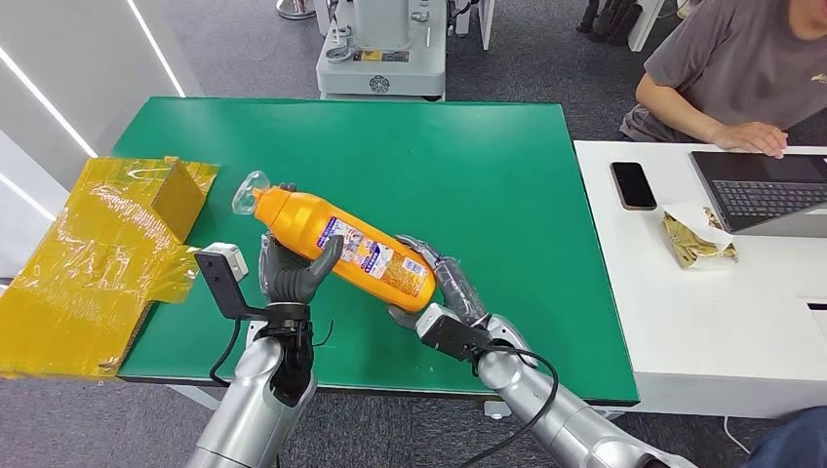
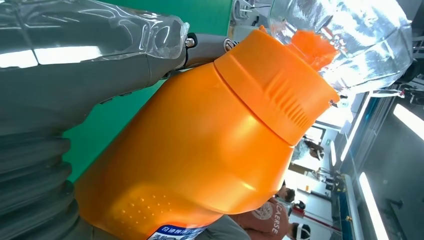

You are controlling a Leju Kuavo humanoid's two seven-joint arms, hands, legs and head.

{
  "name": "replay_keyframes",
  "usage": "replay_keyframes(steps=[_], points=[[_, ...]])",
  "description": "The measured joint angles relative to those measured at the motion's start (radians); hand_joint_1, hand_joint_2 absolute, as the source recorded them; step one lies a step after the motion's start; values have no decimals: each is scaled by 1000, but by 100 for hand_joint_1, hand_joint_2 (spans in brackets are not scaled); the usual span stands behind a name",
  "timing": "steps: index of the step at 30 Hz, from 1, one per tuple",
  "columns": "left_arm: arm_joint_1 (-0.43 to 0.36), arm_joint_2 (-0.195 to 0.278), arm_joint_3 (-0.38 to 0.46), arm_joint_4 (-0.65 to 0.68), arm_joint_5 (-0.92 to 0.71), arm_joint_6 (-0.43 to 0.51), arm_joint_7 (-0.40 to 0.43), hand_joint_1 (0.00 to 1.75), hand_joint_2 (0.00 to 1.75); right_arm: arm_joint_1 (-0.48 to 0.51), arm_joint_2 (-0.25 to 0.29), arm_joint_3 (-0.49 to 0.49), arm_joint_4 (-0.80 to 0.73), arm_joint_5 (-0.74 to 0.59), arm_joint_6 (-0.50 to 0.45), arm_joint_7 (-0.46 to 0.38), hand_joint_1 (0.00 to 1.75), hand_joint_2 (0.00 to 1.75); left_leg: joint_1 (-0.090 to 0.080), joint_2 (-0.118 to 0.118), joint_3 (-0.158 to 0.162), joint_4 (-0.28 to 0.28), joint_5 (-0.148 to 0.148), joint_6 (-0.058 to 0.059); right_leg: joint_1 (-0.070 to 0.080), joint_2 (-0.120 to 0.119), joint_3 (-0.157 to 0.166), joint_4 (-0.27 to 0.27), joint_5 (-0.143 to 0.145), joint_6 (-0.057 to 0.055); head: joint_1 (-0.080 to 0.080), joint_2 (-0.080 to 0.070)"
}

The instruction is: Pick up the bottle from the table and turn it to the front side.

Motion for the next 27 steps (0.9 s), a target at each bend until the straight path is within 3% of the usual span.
replay_keyframes(steps=[15, 19, 27], points=[[0, 1, 0, 1, 0, 0, 0, 0, 175, -1, 5, 6, 21, 0, -4, -1, 175, 175, 0, 0, 0, 0, 0, 0, 0, 0, 0, 0, 0, 0, 0, 0], [0, 1, -1, 4, 1, -1, -3, 175, 175, 0, 5, 6, 23, -1, -14, -1, 175, 175, 0, 0, 0, 0, 0, 0, 0, 0, 0, 0, 0, 0, 0, 0], [-3, 1, -5, 6, 5, -25, -8, 175, 175, -5, 5, 6, 24, -16, -24, 0, 175, 175, 0, 0, 0, 0, 0, 0, 0, 0, 0, 0, 0, 0, 0, 0]])
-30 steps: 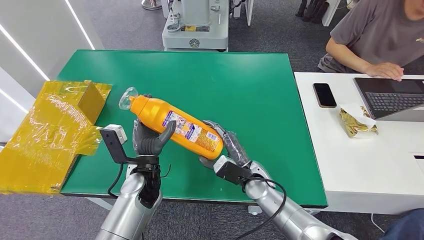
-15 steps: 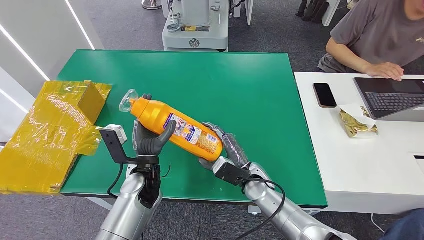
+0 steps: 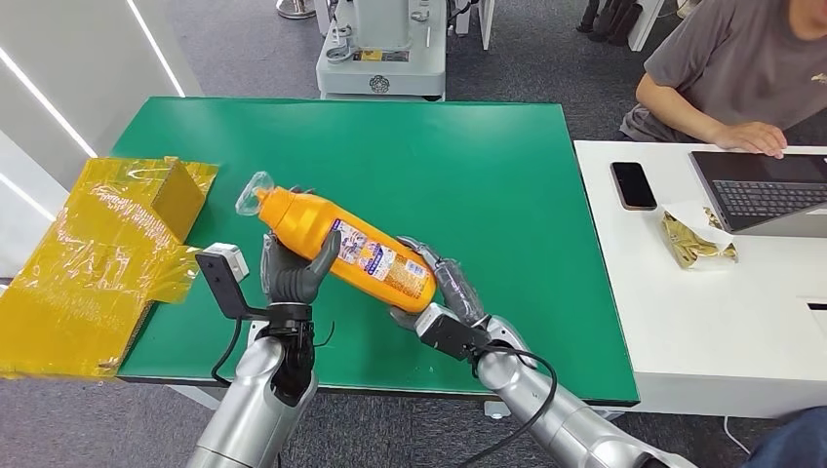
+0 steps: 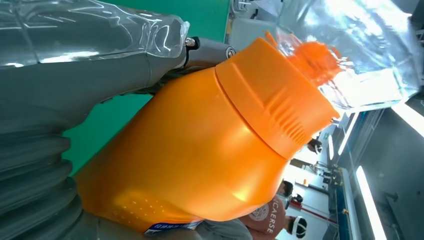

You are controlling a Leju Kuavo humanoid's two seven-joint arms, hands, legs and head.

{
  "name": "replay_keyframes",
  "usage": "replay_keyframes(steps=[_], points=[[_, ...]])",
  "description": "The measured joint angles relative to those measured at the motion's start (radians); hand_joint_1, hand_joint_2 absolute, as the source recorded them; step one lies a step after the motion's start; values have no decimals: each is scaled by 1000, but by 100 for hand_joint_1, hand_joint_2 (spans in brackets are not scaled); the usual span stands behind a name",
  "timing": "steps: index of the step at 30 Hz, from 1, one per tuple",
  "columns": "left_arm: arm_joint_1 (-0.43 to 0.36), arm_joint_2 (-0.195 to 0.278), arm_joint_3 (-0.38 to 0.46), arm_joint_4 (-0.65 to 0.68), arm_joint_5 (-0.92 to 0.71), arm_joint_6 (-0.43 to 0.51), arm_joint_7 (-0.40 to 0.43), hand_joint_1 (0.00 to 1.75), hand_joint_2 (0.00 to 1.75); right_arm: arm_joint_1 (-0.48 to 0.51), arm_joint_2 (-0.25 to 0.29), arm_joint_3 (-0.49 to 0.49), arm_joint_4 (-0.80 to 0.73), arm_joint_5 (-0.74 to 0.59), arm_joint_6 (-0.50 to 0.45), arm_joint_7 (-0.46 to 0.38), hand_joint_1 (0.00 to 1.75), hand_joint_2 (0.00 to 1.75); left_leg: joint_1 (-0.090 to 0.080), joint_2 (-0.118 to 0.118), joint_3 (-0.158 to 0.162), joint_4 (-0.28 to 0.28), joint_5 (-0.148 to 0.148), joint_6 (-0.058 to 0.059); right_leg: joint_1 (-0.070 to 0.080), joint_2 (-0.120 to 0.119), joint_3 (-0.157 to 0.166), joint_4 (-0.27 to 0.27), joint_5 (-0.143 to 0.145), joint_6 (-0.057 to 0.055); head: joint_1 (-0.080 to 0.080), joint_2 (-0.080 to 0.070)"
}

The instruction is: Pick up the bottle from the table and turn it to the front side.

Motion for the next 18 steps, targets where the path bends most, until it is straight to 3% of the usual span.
replay_keyframes(steps=[18], points=[[-10, 12, -14, 12, 14, -13, -28, 175, 175, 5, 0, 16, -10, -15, -35, -1, 175, 175, 0, 0, 0, 0, 0, 0, 0, 0, 0, 0, 0, 0, 0, 0]])
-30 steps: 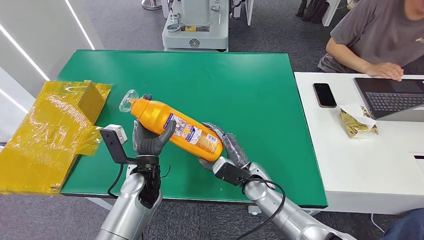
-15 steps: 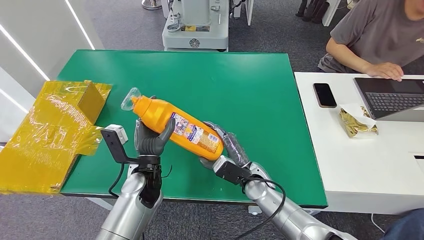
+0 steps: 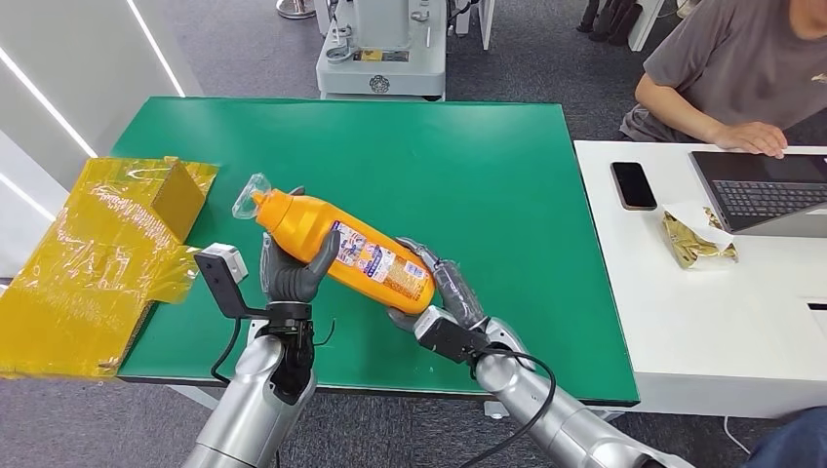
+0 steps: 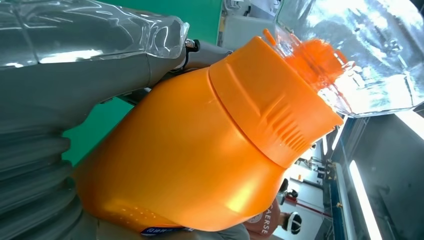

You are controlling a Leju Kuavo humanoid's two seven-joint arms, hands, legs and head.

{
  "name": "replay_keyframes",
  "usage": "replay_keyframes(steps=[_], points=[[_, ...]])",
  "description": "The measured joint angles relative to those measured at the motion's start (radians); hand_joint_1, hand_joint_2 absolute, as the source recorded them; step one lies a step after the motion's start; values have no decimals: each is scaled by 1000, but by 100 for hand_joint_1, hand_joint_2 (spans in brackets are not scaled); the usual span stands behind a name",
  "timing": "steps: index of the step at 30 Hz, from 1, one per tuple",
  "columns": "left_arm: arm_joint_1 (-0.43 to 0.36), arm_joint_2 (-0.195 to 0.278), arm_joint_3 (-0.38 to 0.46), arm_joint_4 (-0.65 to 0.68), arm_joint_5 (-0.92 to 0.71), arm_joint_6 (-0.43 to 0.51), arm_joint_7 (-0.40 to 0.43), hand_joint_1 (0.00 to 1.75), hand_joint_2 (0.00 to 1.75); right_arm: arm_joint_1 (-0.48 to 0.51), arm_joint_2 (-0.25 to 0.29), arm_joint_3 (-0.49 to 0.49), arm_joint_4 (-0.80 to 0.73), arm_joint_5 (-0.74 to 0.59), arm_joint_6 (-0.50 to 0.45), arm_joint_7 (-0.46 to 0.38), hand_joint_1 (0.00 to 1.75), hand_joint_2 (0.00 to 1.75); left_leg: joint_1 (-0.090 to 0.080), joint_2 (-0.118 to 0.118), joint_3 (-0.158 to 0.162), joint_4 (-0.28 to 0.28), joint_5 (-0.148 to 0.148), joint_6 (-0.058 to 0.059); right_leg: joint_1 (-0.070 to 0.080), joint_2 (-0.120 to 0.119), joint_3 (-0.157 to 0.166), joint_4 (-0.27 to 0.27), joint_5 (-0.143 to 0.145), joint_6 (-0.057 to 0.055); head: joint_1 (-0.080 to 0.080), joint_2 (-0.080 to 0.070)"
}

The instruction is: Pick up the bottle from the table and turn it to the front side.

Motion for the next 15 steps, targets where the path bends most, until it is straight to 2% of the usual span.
replay_keyframes(steps=[7, 8, 12, 15], points=[[-2, 3, -2, 1, 1, -1, -1, 175, 175, 1, 0, 4, -1, 0, -3, 0, 175, 175, 0, 0, 0, 0, 0, 0, 0, 0, 0, 0, 0, 0, 0, 0], [-3, 4, -2, 3, 1, -1, -1, 175, 175, 1, 0, 4, -1, 0, -3, 1, 169, 175, 0, 0, 0, 0, 0, 0, 0, 0, 0, 0, 0, 0, 0, 0], [-13, 5, -6, 10, 2, 0, -2, 175, 175, 0, 0, 4, -2, 0, -9, 1, 5, 175, 0, 0, 0, 0, 0, 0, 0, 0, 0, 0, 0, 0, 0, 0], [-18, 5, -8, 16, 3, 1, -3, 175, 175, -2, 2, 3, -1, -6, -10, 0, 0, 175, 0, 0, 0, 0, 0, 0, 0, 0, 0, 0, 0, 0, 0, 0]])
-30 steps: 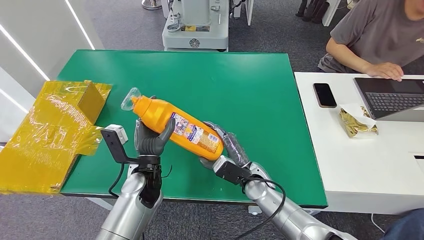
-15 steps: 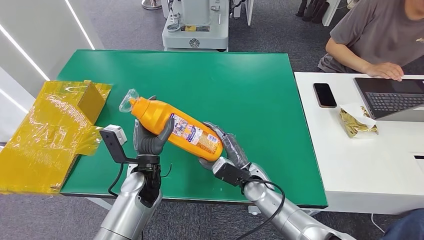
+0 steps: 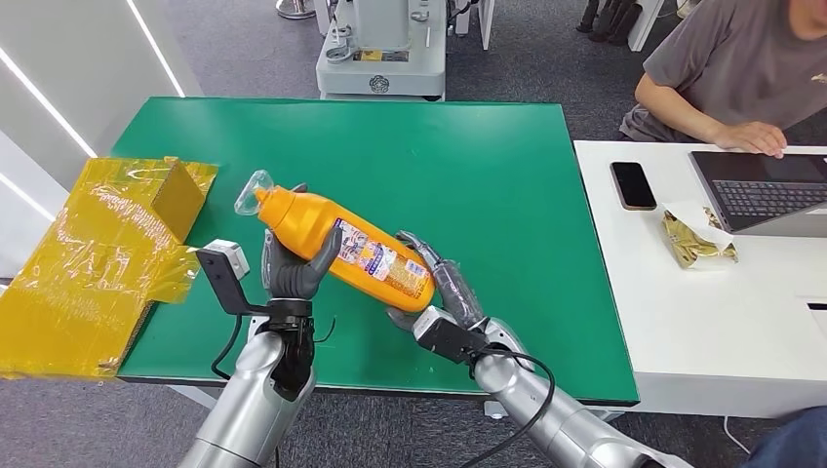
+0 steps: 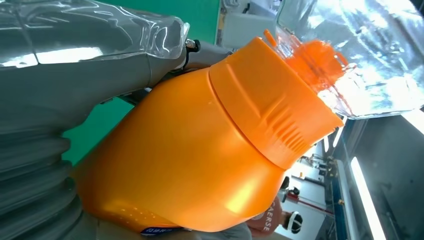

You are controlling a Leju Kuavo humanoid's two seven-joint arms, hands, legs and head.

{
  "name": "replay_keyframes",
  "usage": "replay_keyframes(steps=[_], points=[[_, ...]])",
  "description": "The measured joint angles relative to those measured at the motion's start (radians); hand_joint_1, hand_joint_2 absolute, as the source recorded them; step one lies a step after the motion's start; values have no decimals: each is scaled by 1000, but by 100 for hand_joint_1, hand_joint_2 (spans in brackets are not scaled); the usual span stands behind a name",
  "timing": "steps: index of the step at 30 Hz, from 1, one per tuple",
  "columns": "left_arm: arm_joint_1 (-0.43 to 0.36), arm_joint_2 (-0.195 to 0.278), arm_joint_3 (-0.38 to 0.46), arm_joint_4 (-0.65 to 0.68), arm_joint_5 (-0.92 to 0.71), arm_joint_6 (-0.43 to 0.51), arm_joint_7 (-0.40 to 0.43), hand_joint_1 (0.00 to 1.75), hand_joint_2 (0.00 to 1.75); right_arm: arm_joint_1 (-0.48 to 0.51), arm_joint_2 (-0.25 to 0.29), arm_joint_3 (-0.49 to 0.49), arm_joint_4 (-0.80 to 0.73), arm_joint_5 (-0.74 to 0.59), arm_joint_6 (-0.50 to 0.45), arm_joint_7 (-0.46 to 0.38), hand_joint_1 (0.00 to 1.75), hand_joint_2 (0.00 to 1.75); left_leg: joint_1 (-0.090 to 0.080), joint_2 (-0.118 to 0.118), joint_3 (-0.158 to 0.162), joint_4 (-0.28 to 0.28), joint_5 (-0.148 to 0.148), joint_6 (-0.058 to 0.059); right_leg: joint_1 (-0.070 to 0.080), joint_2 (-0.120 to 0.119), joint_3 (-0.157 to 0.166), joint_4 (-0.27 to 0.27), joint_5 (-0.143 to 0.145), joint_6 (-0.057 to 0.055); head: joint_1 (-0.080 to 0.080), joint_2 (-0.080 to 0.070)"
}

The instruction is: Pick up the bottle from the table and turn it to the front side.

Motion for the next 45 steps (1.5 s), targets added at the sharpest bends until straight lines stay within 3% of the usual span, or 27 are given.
replay_keyframes(steps=[6, 31, 39, 45], points=[[-7, 1, -2, 17, 2, 3, -1, 175, 175, -8, 4, -4, 5, -12, 7, -1, 0, 175, 0, 0, 0, 0, 0, 0, 0, 0, 0, 0, 0, 0, 0, 0], [0, 27, -3, 22, 10, 66, -8, 175, 175, 49, 9, -70, -163, -11, -183, -7, 0, 175, 0, 0, 0, 0, 0, 0, 0, 0, 0, 0, 0, 0, 0, 0], [28, 35, -2, -22, -12, 85, 7, 175, 175, 155, 6, -122, -330, 23, -317, 2, 0, 175, 0, 0, 0, 0, 0, 0, 0, 0, 0, 0, 0, 0, 0, 0], [42, 38, 6, -78, -68, 103, 54, 175, 175, 316, 15, -215, -504, 178, -340, 26, 0, 175, 0, 0, 0, -1, 0, 0, 0, 0, 0, 0, -1, 1, 0, 0]])
